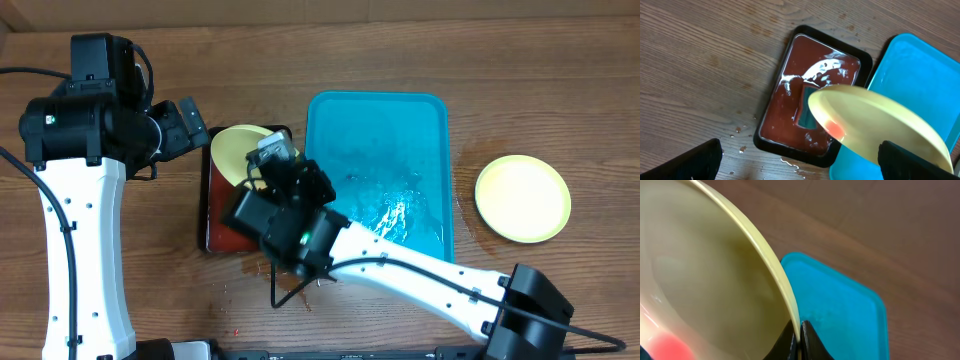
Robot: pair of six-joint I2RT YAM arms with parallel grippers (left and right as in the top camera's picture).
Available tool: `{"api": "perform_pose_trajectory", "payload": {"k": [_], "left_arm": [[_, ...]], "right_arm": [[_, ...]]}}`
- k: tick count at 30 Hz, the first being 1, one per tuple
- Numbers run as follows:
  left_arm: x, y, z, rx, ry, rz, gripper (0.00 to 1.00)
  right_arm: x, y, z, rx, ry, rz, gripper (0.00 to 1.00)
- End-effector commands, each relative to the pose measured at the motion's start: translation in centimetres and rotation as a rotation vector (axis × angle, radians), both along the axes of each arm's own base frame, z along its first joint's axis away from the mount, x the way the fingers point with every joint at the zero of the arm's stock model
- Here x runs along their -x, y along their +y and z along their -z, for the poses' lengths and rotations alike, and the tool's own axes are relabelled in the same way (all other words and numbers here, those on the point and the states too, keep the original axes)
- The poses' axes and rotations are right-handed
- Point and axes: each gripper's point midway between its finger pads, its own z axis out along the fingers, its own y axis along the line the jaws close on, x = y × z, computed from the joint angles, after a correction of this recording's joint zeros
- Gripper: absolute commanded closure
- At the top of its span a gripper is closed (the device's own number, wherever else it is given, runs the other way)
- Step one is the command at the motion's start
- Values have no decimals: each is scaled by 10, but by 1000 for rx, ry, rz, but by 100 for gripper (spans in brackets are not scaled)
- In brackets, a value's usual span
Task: Clean dirty plates on tray and stack at the side
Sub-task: 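Lift the yellow plate with the right gripper and tilt it over the water tray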
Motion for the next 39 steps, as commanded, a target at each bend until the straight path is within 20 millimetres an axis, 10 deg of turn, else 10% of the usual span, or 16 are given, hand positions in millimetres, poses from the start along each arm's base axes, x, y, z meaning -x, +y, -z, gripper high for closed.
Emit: {"api": "perform_pose_trajectory", "payload": {"k": [1,39], "left_arm": [[1,3,-9,-24,-28,14,0],[1,3,-9,-24,-28,14,0]], "right_arm": [[5,-6,-33,12,-144,64,96],[27,2,-51,51,-247,62,96]]}}
